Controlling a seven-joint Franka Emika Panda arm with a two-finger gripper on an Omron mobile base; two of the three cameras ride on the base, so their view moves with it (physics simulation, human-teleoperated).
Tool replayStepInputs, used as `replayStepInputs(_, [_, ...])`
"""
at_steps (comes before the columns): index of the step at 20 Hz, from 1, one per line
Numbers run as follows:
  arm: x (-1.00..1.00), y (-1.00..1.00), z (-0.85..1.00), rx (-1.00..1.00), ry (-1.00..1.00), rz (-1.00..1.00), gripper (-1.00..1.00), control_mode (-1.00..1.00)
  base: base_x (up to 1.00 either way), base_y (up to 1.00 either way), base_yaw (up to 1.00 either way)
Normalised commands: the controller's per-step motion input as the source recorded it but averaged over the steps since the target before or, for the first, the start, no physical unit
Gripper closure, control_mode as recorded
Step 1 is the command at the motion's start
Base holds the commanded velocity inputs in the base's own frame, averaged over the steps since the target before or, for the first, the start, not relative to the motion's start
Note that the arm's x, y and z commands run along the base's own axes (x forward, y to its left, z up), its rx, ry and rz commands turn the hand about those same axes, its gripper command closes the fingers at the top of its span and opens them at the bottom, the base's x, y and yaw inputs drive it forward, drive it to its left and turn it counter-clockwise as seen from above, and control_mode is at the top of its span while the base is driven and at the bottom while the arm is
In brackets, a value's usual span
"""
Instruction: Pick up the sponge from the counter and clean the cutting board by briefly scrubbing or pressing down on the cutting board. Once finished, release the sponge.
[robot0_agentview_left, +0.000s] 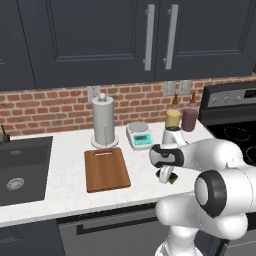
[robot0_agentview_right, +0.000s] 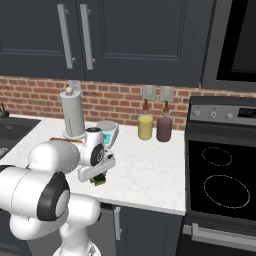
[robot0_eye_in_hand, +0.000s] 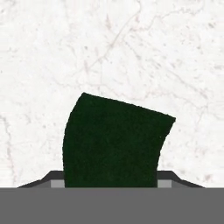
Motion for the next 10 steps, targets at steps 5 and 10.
replayStepInputs(5, [0.11,0.52,0.58,0.00,0.00,0.00,1.00,-1.00,0.00,0.00,0.00])
replayStepInputs(10, [0.26,0.97,0.29,-0.09,0.03,0.00,1.00,-1.00,0.00,0.00,0.00])
